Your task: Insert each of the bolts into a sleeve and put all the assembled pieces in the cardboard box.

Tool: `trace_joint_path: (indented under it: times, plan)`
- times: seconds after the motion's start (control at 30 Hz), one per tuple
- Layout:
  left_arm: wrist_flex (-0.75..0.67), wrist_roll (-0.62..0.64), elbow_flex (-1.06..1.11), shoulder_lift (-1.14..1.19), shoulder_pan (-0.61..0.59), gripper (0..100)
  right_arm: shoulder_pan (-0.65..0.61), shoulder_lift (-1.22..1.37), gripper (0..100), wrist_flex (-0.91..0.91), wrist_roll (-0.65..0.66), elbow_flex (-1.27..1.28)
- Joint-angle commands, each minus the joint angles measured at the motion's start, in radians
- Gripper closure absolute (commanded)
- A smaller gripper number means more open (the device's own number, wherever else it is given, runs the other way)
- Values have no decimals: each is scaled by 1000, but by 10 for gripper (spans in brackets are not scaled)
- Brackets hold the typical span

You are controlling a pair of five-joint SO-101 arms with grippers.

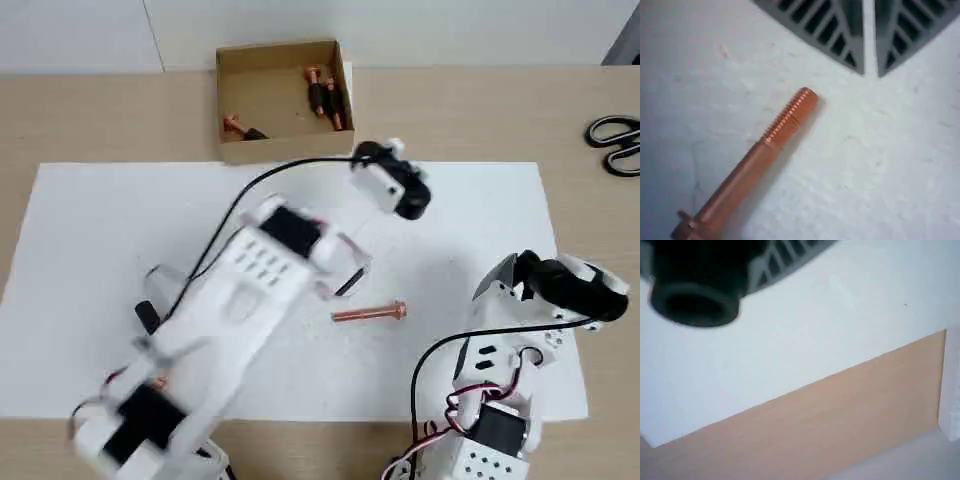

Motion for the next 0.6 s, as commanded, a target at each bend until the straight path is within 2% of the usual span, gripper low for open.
trace_joint_path:
  times: [0.0,0.07,0.17,0.37,0.57]
  plan:
    - [117,-3,-205,245,-5,994,13,-19,995,2,-5,3]
    - [189,-41,-283,356,-3,994,13,-18,995,2,-5,3]
    - [258,-178,-380,462,23,994,13,-18,995,2,-3,3]
    - [259,-189,-579,394,83,994,13,-18,995,2,-3,3]
    - [262,-230,-486,350,123,993,13,-18,995,2,-3,3]
